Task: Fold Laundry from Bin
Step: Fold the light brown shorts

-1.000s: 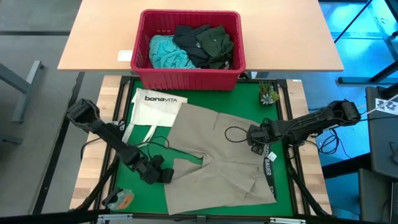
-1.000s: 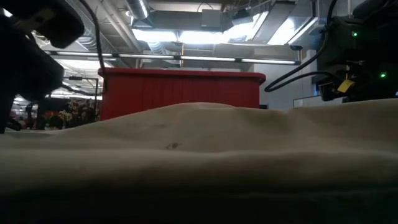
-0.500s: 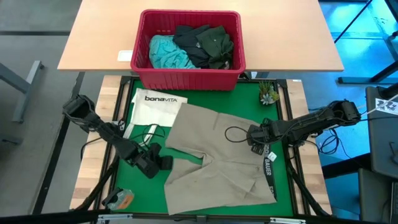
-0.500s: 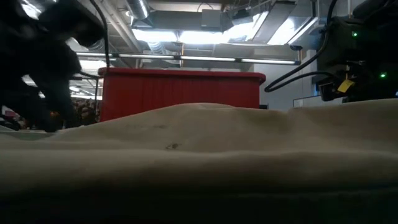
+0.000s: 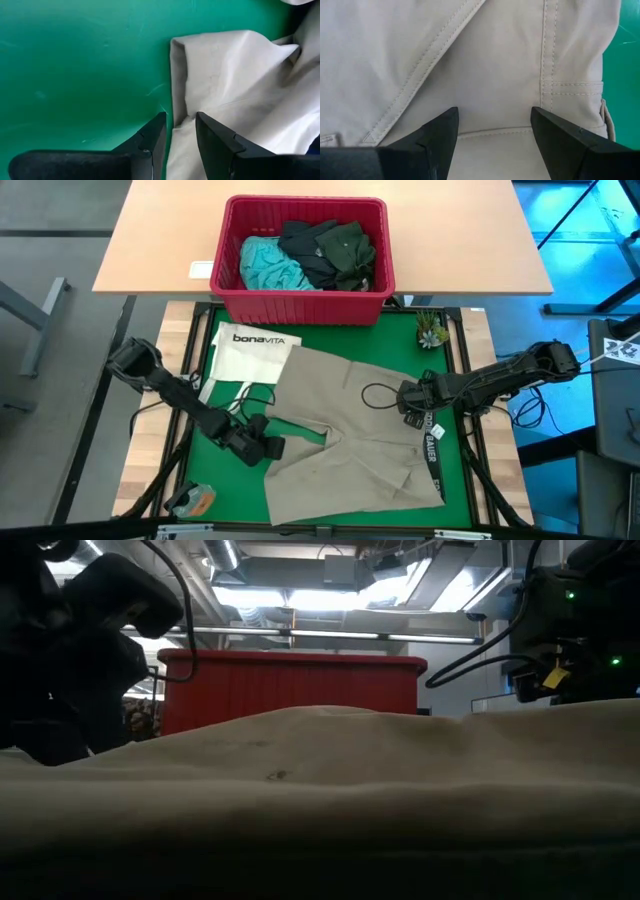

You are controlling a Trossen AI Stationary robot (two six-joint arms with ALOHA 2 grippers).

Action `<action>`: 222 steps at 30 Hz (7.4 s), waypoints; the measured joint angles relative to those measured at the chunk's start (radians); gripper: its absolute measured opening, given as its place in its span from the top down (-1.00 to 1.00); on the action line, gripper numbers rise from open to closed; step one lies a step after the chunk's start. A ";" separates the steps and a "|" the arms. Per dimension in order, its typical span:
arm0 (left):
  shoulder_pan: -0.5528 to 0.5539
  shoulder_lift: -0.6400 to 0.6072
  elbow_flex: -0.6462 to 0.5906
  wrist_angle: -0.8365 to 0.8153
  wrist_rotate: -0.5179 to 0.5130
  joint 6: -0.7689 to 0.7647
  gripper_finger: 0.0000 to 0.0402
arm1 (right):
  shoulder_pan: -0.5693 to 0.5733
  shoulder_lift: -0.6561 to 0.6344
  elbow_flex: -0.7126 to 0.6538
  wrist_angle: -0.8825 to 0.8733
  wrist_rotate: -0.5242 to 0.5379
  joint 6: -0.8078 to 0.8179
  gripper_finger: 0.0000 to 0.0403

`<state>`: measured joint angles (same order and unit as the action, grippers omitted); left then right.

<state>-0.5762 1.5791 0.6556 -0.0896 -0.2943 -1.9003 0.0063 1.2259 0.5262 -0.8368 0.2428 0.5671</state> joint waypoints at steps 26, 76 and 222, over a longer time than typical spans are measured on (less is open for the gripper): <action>0.000 0.021 0.000 0.094 -0.066 0.000 0.97 | 0.000 0.000 0.000 0.001 0.000 0.000 -0.24; 0.032 -0.187 0.001 -0.570 -0.052 -0.088 0.80 | 0.000 0.000 0.000 0.003 0.266 0.011 -0.24; -0.224 0.300 0.493 -0.350 0.198 0.802 0.99 | 0.956 0.249 0.231 0.496 0.004 0.588 0.91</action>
<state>-0.8006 1.8792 1.1488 -0.4398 -0.0965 -1.0981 0.9618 1.4754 0.7568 -0.3412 0.2472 1.1550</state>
